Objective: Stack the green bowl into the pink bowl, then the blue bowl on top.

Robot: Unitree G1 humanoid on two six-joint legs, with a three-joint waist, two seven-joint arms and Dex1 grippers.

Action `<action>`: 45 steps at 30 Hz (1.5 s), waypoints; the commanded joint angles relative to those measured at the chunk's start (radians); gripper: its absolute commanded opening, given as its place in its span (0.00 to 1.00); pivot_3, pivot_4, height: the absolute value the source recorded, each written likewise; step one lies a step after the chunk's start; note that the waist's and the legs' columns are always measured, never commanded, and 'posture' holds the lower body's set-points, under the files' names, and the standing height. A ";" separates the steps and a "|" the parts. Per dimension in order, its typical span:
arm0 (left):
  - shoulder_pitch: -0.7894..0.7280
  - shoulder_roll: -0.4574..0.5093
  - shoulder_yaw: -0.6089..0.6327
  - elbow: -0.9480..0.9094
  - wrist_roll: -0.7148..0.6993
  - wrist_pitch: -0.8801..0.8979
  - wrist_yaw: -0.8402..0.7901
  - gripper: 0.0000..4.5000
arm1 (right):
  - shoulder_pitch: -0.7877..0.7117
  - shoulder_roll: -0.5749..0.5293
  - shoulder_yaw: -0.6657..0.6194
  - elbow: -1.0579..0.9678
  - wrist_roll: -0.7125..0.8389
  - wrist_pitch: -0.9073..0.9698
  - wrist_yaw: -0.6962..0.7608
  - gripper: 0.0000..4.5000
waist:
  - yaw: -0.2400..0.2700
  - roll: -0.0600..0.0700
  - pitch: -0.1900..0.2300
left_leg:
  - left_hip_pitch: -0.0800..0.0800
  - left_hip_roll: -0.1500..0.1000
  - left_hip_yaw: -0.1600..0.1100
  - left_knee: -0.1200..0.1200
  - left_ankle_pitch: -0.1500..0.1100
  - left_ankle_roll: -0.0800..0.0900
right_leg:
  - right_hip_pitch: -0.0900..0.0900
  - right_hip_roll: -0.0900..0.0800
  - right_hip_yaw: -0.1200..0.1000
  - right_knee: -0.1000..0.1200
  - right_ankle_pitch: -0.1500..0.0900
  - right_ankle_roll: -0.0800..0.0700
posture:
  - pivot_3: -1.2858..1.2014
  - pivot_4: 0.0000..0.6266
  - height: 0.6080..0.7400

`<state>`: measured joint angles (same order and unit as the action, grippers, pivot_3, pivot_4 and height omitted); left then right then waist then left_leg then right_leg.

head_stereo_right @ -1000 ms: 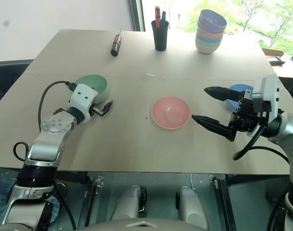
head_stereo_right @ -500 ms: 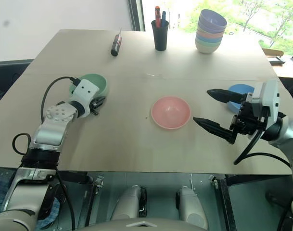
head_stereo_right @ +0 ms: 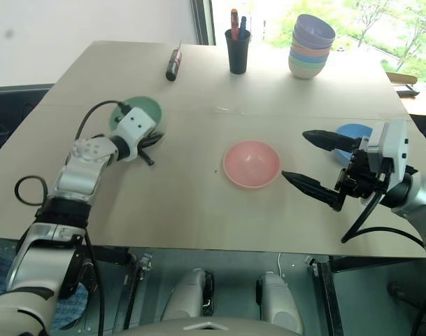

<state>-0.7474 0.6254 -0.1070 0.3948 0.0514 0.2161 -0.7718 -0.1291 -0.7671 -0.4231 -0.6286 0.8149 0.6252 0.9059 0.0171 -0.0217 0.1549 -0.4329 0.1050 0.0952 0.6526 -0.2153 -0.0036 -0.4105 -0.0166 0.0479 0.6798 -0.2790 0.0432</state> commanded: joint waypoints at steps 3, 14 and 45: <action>-0.105 -0.071 -0.110 -0.121 -0.076 -0.032 -0.250 0.03 | -0.027 -0.019 0.019 -0.011 0.016 -0.026 -0.010 1.00 | -0.002 0.000 0.000 | 0.000 0.000 0.000 0.000 0.000 0.000 | 0.000 0.000 0.000 0.000 0.000 0.000 | 0.52 0.24 1.00; -0.171 -0.143 -0.298 -0.272 -0.061 -0.244 -0.513 0.03 | -0.041 -0.029 0.034 -0.010 0.024 -0.027 -0.033 1.00 | -0.008 0.000 0.000 | 0.001 0.000 0.000 0.001 0.000 0.000 | 0.001 0.001 0.002 0.001 0.000 0.000 | 0.52 0.24 1.00; 0.067 -0.122 0.190 -0.487 -0.710 0.268 -0.393 0.59 | -0.058 -0.189 0.147 0.279 -0.311 -0.103 -0.083 1.00 | -0.008 0.001 0.000 | 0.001 0.000 -0.001 0.003 0.000 0.000 | 0.001 0.000 0.001 0.001 0.000 0.000 | 0.52 0.24 1.00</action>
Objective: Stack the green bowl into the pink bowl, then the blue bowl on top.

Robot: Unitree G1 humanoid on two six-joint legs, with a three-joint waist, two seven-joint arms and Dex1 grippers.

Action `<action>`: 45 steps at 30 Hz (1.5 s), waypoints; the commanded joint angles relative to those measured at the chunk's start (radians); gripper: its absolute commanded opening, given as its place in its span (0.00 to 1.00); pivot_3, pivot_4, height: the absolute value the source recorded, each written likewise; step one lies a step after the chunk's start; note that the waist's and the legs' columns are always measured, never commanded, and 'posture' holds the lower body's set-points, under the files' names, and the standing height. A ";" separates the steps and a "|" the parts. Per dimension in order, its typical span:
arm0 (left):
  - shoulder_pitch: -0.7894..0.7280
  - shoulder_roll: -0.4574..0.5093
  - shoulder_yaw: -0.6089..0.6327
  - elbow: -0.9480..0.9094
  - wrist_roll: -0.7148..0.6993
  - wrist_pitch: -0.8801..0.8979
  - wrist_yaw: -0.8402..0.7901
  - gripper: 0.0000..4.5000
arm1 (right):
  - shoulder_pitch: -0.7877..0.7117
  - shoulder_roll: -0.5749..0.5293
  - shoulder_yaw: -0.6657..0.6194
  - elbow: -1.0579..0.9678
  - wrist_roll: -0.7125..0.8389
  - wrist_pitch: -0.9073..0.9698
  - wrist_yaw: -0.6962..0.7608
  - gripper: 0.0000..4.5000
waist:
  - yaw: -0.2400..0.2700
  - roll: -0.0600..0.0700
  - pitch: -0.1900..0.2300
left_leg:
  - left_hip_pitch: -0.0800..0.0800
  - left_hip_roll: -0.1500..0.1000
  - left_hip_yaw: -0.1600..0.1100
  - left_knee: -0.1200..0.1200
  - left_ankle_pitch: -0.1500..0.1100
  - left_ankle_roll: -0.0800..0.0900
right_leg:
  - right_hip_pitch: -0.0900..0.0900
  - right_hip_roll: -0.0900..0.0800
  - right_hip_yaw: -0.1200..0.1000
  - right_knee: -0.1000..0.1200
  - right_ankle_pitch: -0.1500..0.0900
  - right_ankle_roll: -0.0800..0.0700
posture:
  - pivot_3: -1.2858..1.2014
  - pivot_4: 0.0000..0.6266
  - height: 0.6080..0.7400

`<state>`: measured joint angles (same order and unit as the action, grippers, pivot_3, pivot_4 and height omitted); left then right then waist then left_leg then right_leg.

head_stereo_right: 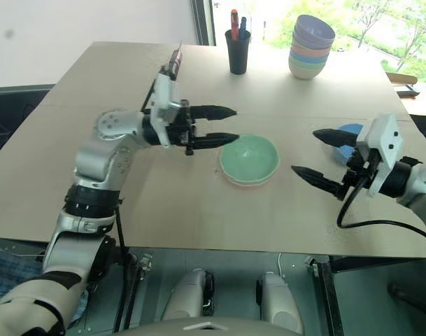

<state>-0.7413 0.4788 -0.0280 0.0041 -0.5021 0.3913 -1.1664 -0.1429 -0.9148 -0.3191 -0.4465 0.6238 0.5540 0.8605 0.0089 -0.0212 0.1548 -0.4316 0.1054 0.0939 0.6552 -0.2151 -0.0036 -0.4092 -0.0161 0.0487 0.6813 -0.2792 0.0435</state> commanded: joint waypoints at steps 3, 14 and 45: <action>0.114 0.027 0.181 -0.135 -0.246 0.155 0.048 0.59 | -0.095 -0.083 0.126 0.211 -0.247 -0.069 -0.036 1.00 | -0.001 0.000 0.000 | 0.000 0.000 0.000 0.000 0.000 0.000 | 0.000 0.000 0.000 0.000 0.000 0.000 | 0.52 0.24 1.00; 0.202 0.016 0.198 -0.242 -0.291 0.101 0.084 0.59 | -0.412 -0.055 0.434 0.834 -0.581 -0.293 0.065 1.00 | 0.001 0.000 0.000 | 0.000 0.000 0.002 0.000 0.000 -0.001 | 0.000 0.000 0.001 0.000 0.000 0.000 | 0.52 0.24 1.00; 0.344 0.119 0.270 -0.230 -0.212 -0.002 0.159 0.59 | -0.627 0.092 0.491 0.484 -0.625 -0.298 0.231 0.02 | -0.023 0.003 0.001 | 0.001 0.001 0.004 -0.002 0.003 -0.004 | -0.002 0.000 0.003 0.001 0.000 0.000 | 0.52 0.24 1.00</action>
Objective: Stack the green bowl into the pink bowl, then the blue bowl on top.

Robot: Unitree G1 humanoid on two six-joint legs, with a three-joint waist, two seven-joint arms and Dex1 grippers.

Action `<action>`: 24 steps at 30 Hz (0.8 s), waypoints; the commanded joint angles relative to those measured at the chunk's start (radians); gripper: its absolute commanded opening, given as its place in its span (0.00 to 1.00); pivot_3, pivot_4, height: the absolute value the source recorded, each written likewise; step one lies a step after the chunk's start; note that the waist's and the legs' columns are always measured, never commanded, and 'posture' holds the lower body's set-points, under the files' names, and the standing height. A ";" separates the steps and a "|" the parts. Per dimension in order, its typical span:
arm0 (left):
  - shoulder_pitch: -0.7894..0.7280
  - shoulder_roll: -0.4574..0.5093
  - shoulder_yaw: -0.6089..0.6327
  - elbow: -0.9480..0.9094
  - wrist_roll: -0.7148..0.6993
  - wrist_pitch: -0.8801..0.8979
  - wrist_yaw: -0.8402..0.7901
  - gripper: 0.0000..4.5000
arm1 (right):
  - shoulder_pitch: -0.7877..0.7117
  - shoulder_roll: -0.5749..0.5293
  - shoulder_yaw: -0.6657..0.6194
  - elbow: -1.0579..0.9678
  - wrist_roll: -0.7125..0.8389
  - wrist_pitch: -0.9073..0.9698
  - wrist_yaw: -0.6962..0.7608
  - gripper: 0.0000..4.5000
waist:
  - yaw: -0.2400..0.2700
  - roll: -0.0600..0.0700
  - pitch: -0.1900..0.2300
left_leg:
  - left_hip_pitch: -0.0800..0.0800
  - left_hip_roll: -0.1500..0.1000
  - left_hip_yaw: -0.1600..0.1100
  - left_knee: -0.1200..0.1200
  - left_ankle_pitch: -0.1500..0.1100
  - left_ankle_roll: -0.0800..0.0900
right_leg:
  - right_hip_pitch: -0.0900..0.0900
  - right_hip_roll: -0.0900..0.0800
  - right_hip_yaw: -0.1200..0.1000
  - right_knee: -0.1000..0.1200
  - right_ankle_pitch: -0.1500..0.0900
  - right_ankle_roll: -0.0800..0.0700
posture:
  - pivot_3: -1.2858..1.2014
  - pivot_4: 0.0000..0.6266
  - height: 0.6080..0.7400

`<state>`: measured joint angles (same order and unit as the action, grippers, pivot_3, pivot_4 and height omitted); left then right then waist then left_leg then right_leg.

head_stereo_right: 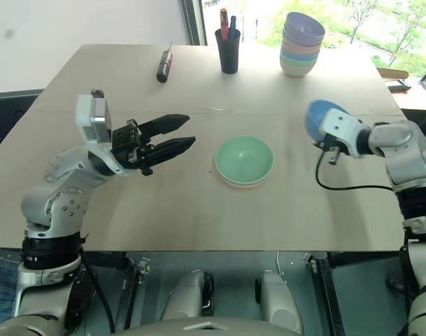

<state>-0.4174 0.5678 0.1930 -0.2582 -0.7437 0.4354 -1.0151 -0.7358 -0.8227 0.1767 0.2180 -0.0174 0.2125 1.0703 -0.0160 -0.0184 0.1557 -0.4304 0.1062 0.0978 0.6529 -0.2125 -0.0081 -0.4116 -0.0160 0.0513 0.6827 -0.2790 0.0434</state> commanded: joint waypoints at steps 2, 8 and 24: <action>0.038 0.050 0.071 0.077 0.059 -0.078 0.007 0.59 | -0.045 0.015 0.022 -0.278 0.015 0.069 0.039 0.02 | 0.006 0.000 0.000 | 0.000 0.000 0.000 0.000 -0.001 0.001 | 0.000 0.000 0.000 -0.001 0.000 0.000 | 0.52 0.24 1.00; 0.122 0.104 0.124 0.126 0.094 -0.119 -0.009 0.59 | -0.031 0.029 0.118 -0.530 0.011 0.113 0.107 0.02 | 0.011 0.000 0.000 | -0.001 0.000 0.000 0.000 -0.002 0.003 | 0.000 -0.001 -0.001 -0.002 0.000 0.000 | 0.52 0.24 1.00; 0.180 0.135 0.119 0.133 0.112 -0.150 -0.025 0.59 | -0.027 0.047 0.155 -0.671 0.000 0.253 0.095 0.73 | 0.009 -0.001 0.000 | -0.001 0.001 0.001 0.001 -0.003 0.004 | -0.001 -0.001 -0.002 0.000 0.000 -0.001 | 0.52 0.24 1.00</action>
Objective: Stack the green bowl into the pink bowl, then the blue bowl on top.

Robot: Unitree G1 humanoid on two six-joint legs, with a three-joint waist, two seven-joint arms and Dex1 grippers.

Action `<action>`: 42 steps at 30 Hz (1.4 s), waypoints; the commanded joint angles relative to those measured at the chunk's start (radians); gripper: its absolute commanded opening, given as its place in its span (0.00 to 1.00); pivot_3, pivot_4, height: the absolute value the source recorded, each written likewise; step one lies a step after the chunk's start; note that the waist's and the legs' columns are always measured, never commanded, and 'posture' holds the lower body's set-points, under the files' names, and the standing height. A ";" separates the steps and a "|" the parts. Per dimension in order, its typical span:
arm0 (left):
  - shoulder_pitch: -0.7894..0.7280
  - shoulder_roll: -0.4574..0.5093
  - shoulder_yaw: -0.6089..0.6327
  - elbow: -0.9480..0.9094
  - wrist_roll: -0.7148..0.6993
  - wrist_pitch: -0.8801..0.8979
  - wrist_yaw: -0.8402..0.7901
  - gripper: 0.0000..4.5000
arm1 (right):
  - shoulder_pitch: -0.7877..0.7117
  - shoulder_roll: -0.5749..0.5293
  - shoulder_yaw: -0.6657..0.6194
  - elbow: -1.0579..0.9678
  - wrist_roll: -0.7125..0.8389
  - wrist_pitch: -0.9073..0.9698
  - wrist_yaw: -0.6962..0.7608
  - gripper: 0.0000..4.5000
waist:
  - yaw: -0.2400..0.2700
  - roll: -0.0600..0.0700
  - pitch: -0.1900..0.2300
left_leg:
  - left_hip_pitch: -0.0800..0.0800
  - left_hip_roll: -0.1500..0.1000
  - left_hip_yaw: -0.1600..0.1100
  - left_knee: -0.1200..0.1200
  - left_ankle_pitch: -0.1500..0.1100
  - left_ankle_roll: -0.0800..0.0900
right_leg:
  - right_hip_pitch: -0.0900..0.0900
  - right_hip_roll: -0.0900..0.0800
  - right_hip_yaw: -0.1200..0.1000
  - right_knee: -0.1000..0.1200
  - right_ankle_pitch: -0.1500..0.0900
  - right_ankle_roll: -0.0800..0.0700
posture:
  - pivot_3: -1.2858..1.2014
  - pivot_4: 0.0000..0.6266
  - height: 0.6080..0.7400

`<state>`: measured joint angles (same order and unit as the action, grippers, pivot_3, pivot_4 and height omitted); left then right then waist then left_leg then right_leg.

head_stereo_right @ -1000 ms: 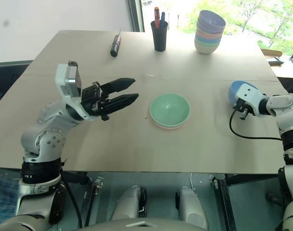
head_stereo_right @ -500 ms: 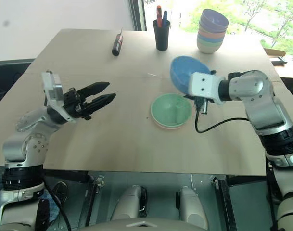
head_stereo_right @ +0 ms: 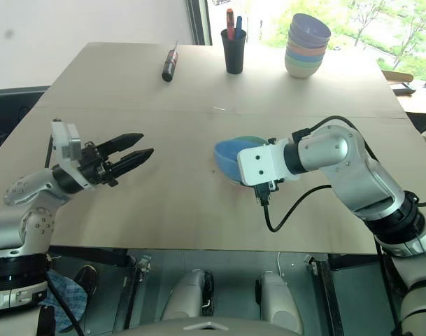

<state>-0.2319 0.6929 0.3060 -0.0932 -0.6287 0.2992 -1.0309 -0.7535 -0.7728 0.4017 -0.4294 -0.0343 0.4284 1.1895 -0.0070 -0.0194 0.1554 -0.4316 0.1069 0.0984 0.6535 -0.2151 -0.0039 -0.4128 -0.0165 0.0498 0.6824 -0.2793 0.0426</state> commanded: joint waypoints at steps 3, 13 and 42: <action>-0.006 0.004 -0.005 -0.042 -0.004 -0.010 -0.003 0.59 | 0.026 -0.011 -0.135 -0.045 0.062 0.124 -0.050 0.83 | -0.001 0.000 0.000 | 0.000 0.000 0.000 0.000 0.000 0.000 | 0.000 0.000 0.000 0.000 0.000 0.000 | 0.52 0.24 1.00; 0.015 -0.029 -0.054 -0.048 0.058 -0.007 0.076 0.59 | 0.348 0.009 -0.574 -0.099 0.320 0.361 -0.151 0.83 | 0.007 -0.003 -0.002 | 0.000 0.000 -0.001 -0.001 0.000 0.000 | 0.002 0.000 0.000 -0.001 0.000 0.000 | 0.52 0.24 1.00; 0.137 -0.021 -0.068 -0.072 0.152 -0.103 0.103 0.59 | 0.912 0.074 -0.957 0.180 0.622 -0.165 -0.032 0.83 | -0.004 -0.003 -0.002 | 0.003 -0.001 -0.002 -0.001 0.000 0.000 | 0.004 0.000 0.000 -0.001 0.000 0.001 | 0.52 0.24 1.00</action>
<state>-0.0989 0.6658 0.2008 -0.1393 -0.4734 0.2312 -0.9223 0.1672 -0.6818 -0.5287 -0.2267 0.5608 0.2779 1.1606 -0.0106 -0.0221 0.1534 -0.4290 0.1062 0.0963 0.6529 -0.2153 -0.0035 -0.4087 -0.0164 0.0496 0.6809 -0.2792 0.0432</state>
